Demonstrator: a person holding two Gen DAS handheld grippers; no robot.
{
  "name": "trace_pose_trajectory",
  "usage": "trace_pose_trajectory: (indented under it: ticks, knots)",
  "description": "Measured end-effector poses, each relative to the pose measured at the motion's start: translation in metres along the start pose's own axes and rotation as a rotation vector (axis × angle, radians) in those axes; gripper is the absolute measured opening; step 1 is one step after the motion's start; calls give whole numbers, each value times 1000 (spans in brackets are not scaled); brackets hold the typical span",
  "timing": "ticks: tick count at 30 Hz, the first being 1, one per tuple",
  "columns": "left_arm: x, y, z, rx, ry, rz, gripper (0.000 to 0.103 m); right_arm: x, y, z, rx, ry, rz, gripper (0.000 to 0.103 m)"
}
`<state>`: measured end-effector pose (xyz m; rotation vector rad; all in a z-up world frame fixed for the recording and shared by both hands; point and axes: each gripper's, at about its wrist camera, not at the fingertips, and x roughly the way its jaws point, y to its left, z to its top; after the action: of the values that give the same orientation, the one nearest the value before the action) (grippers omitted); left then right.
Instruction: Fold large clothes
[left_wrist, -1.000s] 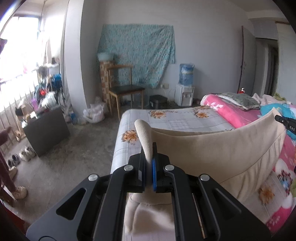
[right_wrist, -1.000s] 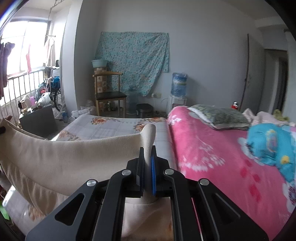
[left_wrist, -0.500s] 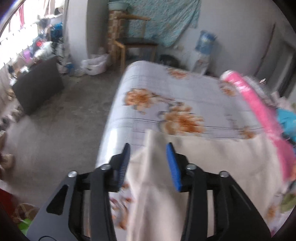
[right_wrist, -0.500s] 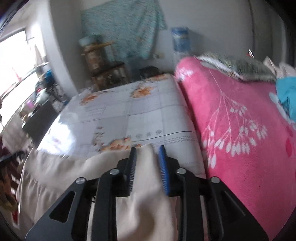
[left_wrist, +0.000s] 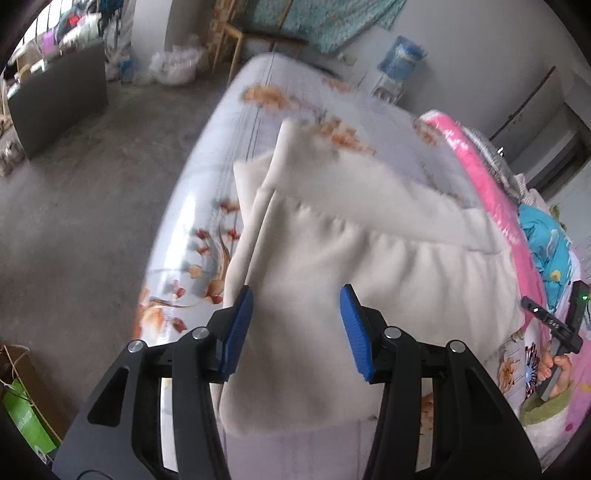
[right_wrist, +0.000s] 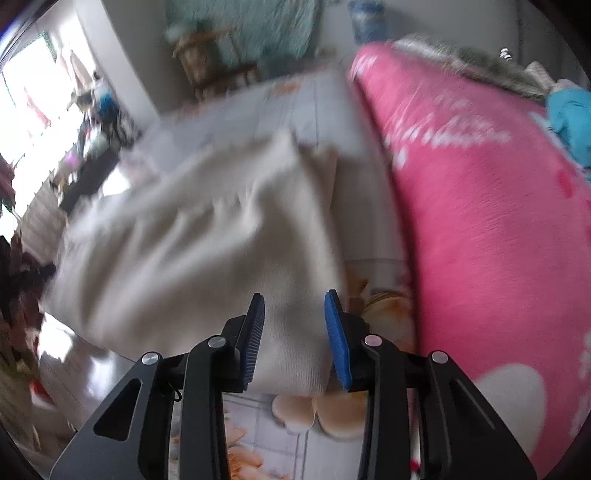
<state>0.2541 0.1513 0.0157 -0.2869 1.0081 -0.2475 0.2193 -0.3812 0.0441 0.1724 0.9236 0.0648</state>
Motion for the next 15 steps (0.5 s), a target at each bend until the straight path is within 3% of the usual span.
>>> trace_pose_trajectory:
  ticks: [3, 5, 7, 9, 10, 13, 15]
  knots:
    - [-23, -22, -11, 78, -70, -5, 53, -22, 30, -3, -80, -66, 42, 36]
    - [-22, -36, -20, 122, -80, -17, 57, -18, 46, -9, -141, -60, 38, 51]
    - [-7, -44, -34, 143, -45, 30, 60, -3, 56, -18, -190, -11, 1, 59]
    - [11, -35, -44, 126, 15, 109, 61, 17, 50, -28, -194, 70, -70, 60]
    - [12, -30, -48, 123, 6, 107, 62, 26, 44, -34, -200, 110, -120, 61]
    - [-9, -30, -47, 110, -32, 134, 59, 7, 59, -32, -231, 78, -177, 61]
    - [-25, -37, -45, 135, -81, 130, 60, -14, 83, -29, -274, -2, -156, 64]
